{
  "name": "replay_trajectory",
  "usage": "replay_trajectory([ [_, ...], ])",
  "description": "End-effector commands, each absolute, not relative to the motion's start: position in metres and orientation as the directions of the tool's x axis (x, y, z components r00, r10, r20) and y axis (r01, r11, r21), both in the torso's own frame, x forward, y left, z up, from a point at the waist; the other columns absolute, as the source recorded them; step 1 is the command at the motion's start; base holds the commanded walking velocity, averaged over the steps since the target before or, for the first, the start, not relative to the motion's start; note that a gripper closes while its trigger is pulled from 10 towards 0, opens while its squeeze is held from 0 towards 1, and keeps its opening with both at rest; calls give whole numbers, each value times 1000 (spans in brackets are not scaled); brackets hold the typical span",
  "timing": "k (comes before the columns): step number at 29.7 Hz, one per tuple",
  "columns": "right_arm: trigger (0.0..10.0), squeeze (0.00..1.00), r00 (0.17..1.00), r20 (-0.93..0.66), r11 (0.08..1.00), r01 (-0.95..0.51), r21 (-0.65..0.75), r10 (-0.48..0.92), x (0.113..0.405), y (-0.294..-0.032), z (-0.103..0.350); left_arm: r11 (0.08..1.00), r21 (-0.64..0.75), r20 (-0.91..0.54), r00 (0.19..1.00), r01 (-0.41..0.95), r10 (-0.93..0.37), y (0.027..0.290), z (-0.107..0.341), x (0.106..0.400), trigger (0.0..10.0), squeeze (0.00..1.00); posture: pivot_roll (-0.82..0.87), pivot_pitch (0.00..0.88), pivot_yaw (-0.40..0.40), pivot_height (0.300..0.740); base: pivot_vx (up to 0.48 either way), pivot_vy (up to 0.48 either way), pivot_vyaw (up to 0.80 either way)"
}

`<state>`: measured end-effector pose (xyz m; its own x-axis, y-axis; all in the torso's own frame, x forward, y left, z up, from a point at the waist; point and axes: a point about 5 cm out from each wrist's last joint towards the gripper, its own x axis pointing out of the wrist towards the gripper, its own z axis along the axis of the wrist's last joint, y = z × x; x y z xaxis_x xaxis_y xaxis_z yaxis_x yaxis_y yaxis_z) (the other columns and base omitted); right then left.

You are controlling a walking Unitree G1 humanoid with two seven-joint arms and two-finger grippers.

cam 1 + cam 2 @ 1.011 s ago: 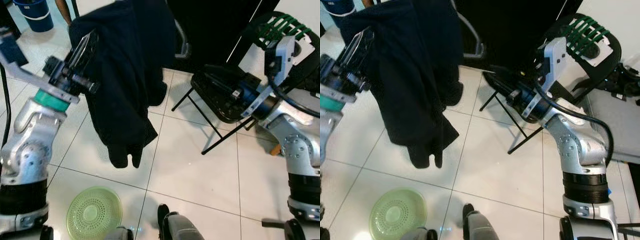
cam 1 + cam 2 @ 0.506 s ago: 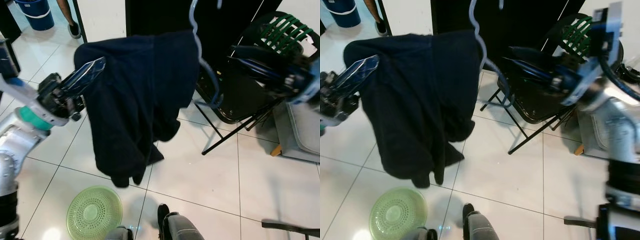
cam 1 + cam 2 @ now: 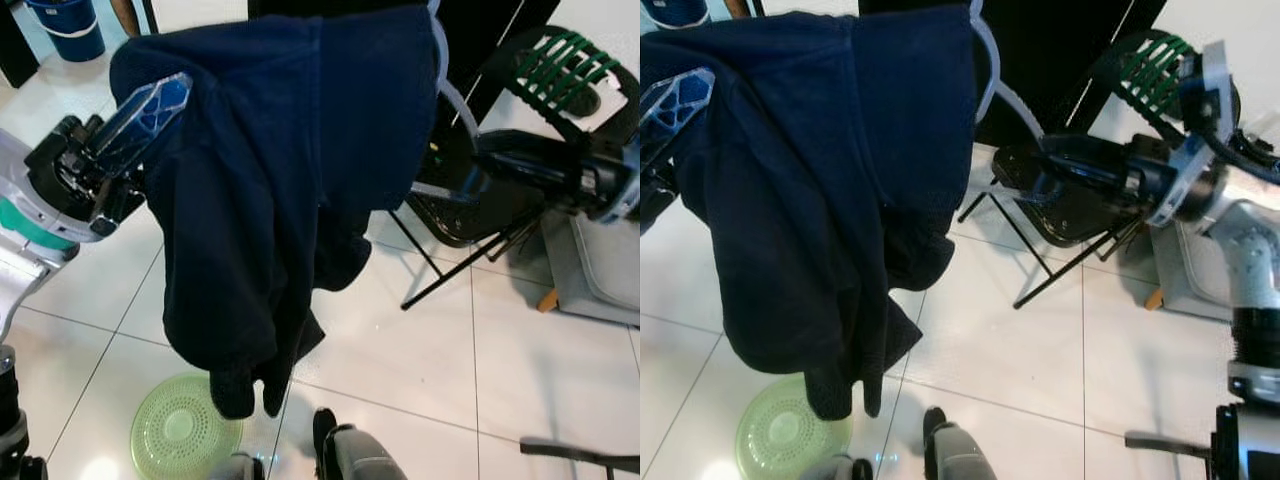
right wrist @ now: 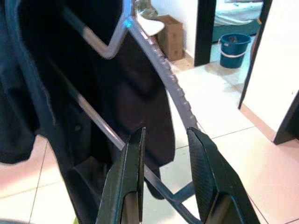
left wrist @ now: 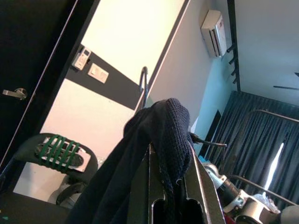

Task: Hang hanger

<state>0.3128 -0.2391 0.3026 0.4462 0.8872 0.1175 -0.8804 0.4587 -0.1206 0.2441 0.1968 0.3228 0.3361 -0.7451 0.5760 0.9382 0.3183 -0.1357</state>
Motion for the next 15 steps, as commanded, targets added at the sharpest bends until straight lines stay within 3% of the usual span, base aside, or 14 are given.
replay_trajectory([
  [1, 10000, 0, 438, 139, 455, -881, -127, 888, 314, -243, 306, 251, -86, 579, 253, 964, -775, 189, 332, 234, 10000, 0, -64, 121, -49, 740, 0, 0, 0],
  [8, 10000, 0, 429, 188, 455, -882, -126, 884, 318, -245, 312, 248, -117, 529, 272, 962, -804, 187, 322, 233, 10000, 0, -61, 123, -53, 740, 0, 0, 0],
  [11, 10000, 0, 410, 267, 433, -901, -29, 872, 311, -238, 298, 296, -229, 438, 370, 927, -819, 187, 282, 240, 10000, 0, -59, 130, -47, 740, 0, 0, 0],
  [15, 10000, 0, 399, 282, 412, -911, 17, 873, 306, -234, 286, 315, -265, 428, 404, 911, -809, 190, 274, 243, 10000, 0, -58, 132, -42, 740, 0, 0, 0],
])
